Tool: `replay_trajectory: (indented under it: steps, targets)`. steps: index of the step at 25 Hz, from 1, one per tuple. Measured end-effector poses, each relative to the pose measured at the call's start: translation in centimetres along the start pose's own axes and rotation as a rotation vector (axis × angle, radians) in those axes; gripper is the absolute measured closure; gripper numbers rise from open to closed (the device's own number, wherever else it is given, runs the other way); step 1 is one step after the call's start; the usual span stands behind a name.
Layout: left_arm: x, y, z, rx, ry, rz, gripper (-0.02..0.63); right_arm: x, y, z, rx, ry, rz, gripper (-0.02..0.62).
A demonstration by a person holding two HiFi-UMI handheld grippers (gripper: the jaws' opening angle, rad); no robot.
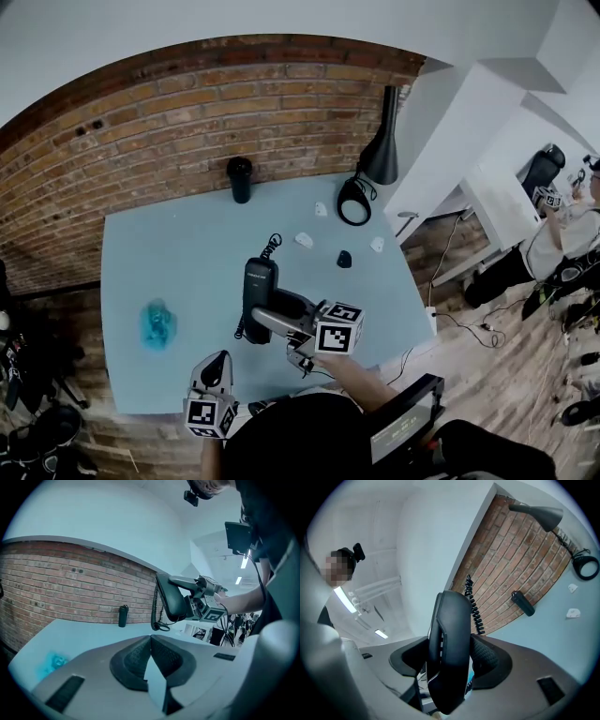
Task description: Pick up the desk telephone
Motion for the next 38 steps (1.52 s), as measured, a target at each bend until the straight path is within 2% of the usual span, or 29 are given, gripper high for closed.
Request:
replay_trajectory:
  steps: [6,21,25,33,38]
  targets:
    - [0.9,0.5,-1.3,0.019,-0.065,-0.030,0.580,0.5,-0.2,2.3,0.030,-0.071,0.019,0.313]
    - [2.3,-0.3,-2.6,-0.019,-0.208,-0.072,0.580,1.0,-3.7,6.9,0.028,-0.250,0.085,0.313]
    - [2.4,-0.4,-2.8,-0.030,-0.223,-0.078,0.580,1.3,-4.6,7.6,0.014,-0.281,0.112,0.313]
    - [2.8,-0.7,-3.0,-0.053,-0.251,-0.098,0.580,1.8,-6.5,8.8,-0.001,-0.324,0.088,0.314]
    - [3.0,0.6,-3.9,-0.022,-0.250,-0.117,0.580,1.7,-6.6,9.5,0.017,-0.351,0.105,0.314]
Point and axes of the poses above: the fingertips, and each gripper's own axes: z backward along the fingers, x to its right, y out of its top, the point moved 7 cm from there along z, backward along the fingers, and after that the axes turned 2 degrees about -z, right-handed, at the moved point
